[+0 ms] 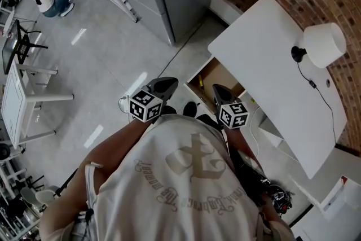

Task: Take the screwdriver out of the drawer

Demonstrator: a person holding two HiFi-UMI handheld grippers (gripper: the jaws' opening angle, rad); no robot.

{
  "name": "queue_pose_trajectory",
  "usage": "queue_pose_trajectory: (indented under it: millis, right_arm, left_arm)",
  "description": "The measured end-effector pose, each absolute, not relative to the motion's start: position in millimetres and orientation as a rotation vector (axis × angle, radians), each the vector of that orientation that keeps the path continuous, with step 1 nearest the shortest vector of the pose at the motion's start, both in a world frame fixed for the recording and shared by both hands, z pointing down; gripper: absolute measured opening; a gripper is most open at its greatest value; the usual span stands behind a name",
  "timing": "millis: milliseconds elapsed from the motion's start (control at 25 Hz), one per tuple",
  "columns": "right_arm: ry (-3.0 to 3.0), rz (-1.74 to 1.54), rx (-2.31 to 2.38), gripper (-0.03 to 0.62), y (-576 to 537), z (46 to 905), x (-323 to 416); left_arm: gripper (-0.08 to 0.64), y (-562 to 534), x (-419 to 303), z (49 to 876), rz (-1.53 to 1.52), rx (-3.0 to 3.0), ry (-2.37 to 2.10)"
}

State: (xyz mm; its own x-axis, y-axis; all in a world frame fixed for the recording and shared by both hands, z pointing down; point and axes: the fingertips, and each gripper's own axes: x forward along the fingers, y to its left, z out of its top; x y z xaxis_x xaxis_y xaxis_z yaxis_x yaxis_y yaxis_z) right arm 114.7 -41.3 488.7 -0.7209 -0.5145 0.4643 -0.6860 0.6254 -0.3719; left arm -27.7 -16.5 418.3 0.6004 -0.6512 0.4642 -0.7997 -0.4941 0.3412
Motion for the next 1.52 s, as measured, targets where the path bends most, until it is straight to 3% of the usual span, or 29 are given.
queue_pose_trajectory:
  millis: [1520]
  right_arm:
    - [-2.377,0.876,0.854,0.008,-40,564,99]
  left_arm:
    - [0.012,9,-55,462,0.329,2.113,-1.223]
